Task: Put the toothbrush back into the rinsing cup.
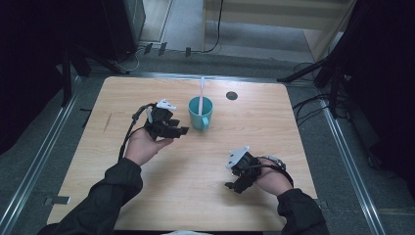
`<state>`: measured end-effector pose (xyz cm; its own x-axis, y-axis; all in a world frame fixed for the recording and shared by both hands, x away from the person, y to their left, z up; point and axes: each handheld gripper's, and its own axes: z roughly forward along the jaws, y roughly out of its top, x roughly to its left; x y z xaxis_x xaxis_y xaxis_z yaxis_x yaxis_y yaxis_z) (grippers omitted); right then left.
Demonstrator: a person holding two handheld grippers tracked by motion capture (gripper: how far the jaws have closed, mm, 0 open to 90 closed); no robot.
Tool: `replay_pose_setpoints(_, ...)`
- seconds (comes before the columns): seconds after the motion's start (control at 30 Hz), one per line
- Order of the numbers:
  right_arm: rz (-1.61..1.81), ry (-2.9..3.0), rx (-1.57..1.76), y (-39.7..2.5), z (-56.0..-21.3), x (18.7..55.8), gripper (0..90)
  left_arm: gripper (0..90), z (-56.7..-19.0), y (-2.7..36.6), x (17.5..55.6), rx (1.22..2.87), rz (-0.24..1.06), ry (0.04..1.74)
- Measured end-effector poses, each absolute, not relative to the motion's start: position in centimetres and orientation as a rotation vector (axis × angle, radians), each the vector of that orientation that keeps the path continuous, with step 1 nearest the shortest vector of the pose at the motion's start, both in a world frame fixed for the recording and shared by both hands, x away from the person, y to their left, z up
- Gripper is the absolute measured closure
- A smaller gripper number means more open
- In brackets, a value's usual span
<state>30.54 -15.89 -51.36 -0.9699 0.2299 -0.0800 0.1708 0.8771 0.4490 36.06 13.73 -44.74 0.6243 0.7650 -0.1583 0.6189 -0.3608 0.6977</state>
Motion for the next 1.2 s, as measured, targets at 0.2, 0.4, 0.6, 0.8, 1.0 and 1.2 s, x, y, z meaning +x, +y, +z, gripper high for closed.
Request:
replay_pose_setpoints(0.2, 0.679, 2.915, 0.289, -15.4, -51.4, 30.8, 16.1, 46.0, -45.9, 14.6, 34.6, 2.107, 0.238, 1.085)
replay_pose_setpoints(0.4, 0.679, 2.928, 0.261, -14.8, -51.4, 31.1, 16.1, 44.3, -46.2, 15.6, 33.3, 2.129, 0.253, 1.085)
replay_pose_setpoints(0.6, 0.68, 2.939, 0.234, -14.2, -51.4, 31.3, 16.1, 43.9, -46.5, 16.8, 31.9, 2.131, 0.261, 1.107)
replay_pose_setpoints(0.8, 0.681, 2.943, 0.22, -13.7, -51.4, 31.5, 16.1, 43.9, -46.4, 18.5, 30.1, 2.126, 0.27, 1.138)
replay_pose_setpoints(1.0, 0.68, 2.946, 0.209, -13.5, -51.4, 31.6, 16.1, 46.6, -46.4, 19.8, 29.1, 2.106, 0.297, 1.18)
replay_pose_setpoints(1.2, 0.678, 2.948, 0.209, -13.4, -51.4, 31.7, 16.1, 45.9, -46.6, 20.7, 28.6, 2.106, 0.284, 1.187)
